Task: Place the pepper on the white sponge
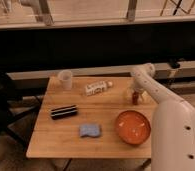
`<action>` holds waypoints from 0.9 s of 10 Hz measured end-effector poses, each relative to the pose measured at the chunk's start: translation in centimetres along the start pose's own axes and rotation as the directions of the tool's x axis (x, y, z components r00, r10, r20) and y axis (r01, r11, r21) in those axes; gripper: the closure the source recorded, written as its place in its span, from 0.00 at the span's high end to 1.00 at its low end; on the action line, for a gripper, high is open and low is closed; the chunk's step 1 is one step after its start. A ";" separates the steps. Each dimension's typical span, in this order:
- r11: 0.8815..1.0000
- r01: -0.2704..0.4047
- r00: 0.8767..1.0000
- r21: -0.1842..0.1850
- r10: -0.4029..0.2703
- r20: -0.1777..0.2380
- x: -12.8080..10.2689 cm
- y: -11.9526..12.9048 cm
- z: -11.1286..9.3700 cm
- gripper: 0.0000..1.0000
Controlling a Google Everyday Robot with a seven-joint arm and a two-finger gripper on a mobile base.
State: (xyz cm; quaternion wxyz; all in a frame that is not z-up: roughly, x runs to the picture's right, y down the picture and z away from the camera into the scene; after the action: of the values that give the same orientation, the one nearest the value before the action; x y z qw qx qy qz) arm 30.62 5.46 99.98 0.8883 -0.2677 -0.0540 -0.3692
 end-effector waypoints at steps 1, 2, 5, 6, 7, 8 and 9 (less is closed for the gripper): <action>1.000 0.008 1.000 -0.002 -0.008 0.000 0.2 0.0 0.0 0.75; 1.000 0.015 1.000 -0.003 -0.015 -0.002 0.4 0.2 0.0 0.64; 1.000 0.018 1.000 -0.003 -0.018 -0.015 1.1 0.5 -0.8 0.32; 1.000 0.018 1.000 -0.003 -0.018 -0.019 1.3 0.6 -1.0 0.21; 1.000 0.019 1.000 -0.003 -0.019 -0.023 1.4 0.7 -1.3 0.12; 1.000 0.016 1.000 -0.002 -0.016 -0.025 1.5 0.6 -1.5 0.03; 1.000 0.010 1.000 -0.004 -0.010 -0.022 1.6 0.6 -1.9 0.00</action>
State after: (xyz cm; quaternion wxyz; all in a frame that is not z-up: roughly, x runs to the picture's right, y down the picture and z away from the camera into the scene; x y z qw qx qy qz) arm 32.02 3.85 98.56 0.8864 -0.2652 -0.0446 -0.3768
